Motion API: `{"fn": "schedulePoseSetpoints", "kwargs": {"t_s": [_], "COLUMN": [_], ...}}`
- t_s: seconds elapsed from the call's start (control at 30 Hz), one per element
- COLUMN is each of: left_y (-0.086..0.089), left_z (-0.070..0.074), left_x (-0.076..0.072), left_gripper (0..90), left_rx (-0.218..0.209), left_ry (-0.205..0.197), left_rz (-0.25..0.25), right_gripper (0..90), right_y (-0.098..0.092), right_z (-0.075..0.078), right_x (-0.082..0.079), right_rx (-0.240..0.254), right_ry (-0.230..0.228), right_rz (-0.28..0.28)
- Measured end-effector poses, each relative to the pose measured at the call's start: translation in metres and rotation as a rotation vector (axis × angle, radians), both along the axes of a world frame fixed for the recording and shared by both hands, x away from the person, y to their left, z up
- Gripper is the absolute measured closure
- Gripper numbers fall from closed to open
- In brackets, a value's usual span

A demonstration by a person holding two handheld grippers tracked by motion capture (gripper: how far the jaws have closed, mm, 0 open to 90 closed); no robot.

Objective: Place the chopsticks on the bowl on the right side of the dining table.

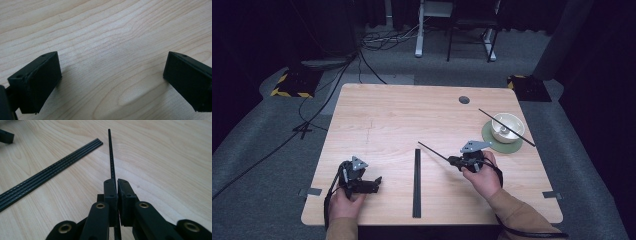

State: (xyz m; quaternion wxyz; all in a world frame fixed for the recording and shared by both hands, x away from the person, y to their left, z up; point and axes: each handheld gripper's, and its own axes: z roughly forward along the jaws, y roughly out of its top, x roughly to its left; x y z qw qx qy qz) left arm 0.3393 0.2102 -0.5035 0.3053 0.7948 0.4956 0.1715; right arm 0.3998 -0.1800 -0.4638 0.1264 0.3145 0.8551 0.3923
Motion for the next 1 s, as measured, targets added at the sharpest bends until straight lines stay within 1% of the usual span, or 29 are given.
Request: {"fn": "schedulePoseSetpoints", "kwargs": {"t_s": [0.03,0.13,0.2,0.3,0.33,0.47,0.5,0.53,0.6,0.67,0.73,0.8,0.93,1.0], "left_y": [0.0,0.0,0.0,0.0,0.0,0.0,0.0,0.0,0.0,0.0,0.0,0.0,0.0,0.0], "left_z": [0.0,0.0,0.0,0.0,0.0,0.0,-0.001,0.0,0.0,0.0,0.0,0.0,0.0,0.0], "left_x": [0.0,0.0,0.0,0.0,0.0,0.001,0.001,0.001,0.002,0.002,0.002,0.003,0.003,0.003], "left_gripper": [1.7,1.7,1.7,1.7,1.7,1.6,1.5,1.5,1.4,1.4,1.3,1.4,1.3,1.3], "left_rx": [0.0,0.0,0.0,0.0,0.0,-0.002,0.001,-0.002,0.0,0.0,0.002,0.002,-0.003,-0.001], "left_ry": [0.0,0.0,0.0,0.0,0.0,-0.003,-0.007,0.0,-0.004,-0.002,-0.004,-0.002,0.001,-0.001], "left_rz": [0.0,0.0,0.0,0.0,0.0,-0.003,-0.003,-0.01,-0.011,-0.011,-0.01,-0.013,-0.013,-0.013], "right_gripper": [86.5,86.5,86.5,86.5,86.5,86.5,86.5,86.5,86.5,86.5,86.4,86.5,86.5,86.5], "right_y": [0.0,-0.004,-0.006,-0.01,-0.011,-0.021,-0.025,-0.027,-0.033,-0.038,-0.042,-0.044,-0.05,-0.054], "right_z": [0.003,0.01,0.014,0.021,0.025,0.043,0.049,0.053,0.062,0.07,0.08,0.086,0.097,0.101], "right_x": [-0.001,-0.002,-0.002,-0.003,-0.003,-0.003,-0.002,-0.002,-0.002,-0.001,-0.002,-0.003,-0.003,-0.002], "right_rx": [0.008,0.01,0.017,0.026,0.024,0.059,0.062,0.066,0.075,0.077,0.066,0.068,0.076,0.087], "right_ry": [-0.003,-0.017,-0.018,-0.024,-0.03,-0.049,-0.06,-0.066,-0.077,-0.092,-0.113,-0.124,-0.128,-0.125], "right_rz": [-0.003,0.001,0.003,0.013,0.024,0.03,0.031,0.029,0.027,0.033,0.037,0.042,0.049,0.047]}}
